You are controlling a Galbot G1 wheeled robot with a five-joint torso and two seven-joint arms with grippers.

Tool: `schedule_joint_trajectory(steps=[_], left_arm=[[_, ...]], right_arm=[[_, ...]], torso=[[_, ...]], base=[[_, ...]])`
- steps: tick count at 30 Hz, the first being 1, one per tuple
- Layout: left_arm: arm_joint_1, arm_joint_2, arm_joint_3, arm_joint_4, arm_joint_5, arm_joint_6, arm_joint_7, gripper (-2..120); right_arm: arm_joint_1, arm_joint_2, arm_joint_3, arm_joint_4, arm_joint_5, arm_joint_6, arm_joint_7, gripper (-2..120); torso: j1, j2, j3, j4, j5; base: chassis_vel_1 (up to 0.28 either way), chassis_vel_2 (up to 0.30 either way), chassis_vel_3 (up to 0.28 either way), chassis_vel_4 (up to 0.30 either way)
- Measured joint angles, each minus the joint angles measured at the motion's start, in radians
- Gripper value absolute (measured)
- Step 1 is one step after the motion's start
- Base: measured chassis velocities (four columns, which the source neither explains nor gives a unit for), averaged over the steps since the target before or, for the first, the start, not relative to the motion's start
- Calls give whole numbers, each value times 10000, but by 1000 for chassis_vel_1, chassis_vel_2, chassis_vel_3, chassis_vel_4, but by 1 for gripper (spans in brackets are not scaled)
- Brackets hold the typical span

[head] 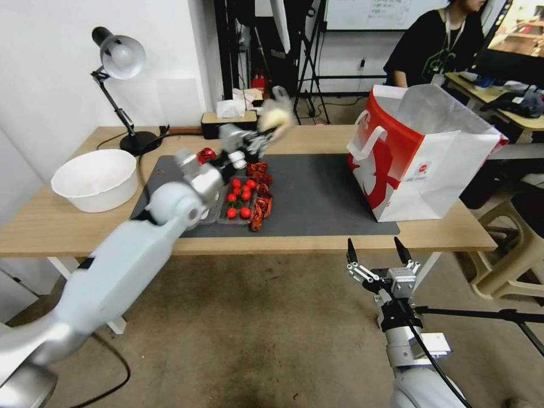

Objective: Pick up the trash from the table and place it into the takeout bag.

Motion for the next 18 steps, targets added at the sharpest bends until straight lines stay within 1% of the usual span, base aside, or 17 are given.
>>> schedule_joint_trajectory(steps=[2, 4, 5, 7, 8, 11, 12, 13, 14, 15, 16, 18], left_arm=[[-577, -361, 465, 371, -177, 0, -10, 7], [-699, -453, 563, 459, -216, 2, -11, 7], [-1080, -718, 850, 690, -345, 2, -17, 7], [-1445, -1009, 1149, 907, -463, 3, -23, 7], [-1445, -1009, 1149, 907, -463, 3, -23, 7], [-2032, -1509, 1555, 1278, -644, 18, -41, 6], [-2032, -1509, 1555, 1278, -644, 18, -41, 6], [-2251, -1723, 1709, 1445, -705, 23, -45, 6], [-2301, -1779, 1748, 1491, -720, 23, -48, 6], [-2595, -2080, 1976, 1755, -789, 23, -61, 6], [-2595, -2080, 1976, 1755, -789, 23, -61, 6], [-2963, -2524, 2293, 2156, -932, 25, -87, 6]], right_arm=[[15, -34, 55, 22, 6, -13, 0, 100], [21, -45, 66, 25, 10, -20, 0, 100], [47, -74, 86, 30, 17, -45, 1, 100], [75, -109, 89, 38, 24, -85, 2, 100], [75, -109, 89, 38, 24, -85, 2, 100], [145, -171, 87, 39, 36, -152, 4, 100], [145, -171, 87, 39, 36, -152, 4, 100], [186, -190, 78, 39, 41, -172, 5, 100], [193, -192, 76, 39, 42, -177, 6, 100], [231, -212, 56, 39, 46, -205, 6, 100], [231, -212, 56, 39, 46, -205, 6, 100], [260, -231, 35, 35, 48, -227, 5, 100]], torso=[[1, 0, 0, 0, 2], [0, 0, 0, 1, -1], [1, 0, 0, 0, -1], [1, 0, 0, 1, -1], [1, 0, 0, 1, -1], [1, 0, -1, 3, 1], [1, 0, -1, 3, 1], [1, 0, -1, 1, 0], [1, 0, -1, 1, 0], [1, 0, -1, 1, 1], [1, 0, -1, 1, 1], [1, -1, -1, 1, 0]], base=[[0, 0, 0, 0], [0, 0, 0, 0], [0, 0, 0, 0], [0, 0, 0, 0], [0, 0, 0, 0], [0, 0, 0, 0], [0, 0, 0, 0], [0, 0, 0, 0], [0, 0, 0, 0], [0, 0, 0, 0], [0, 0, 0, 0], [0, 0, 0, 0]])
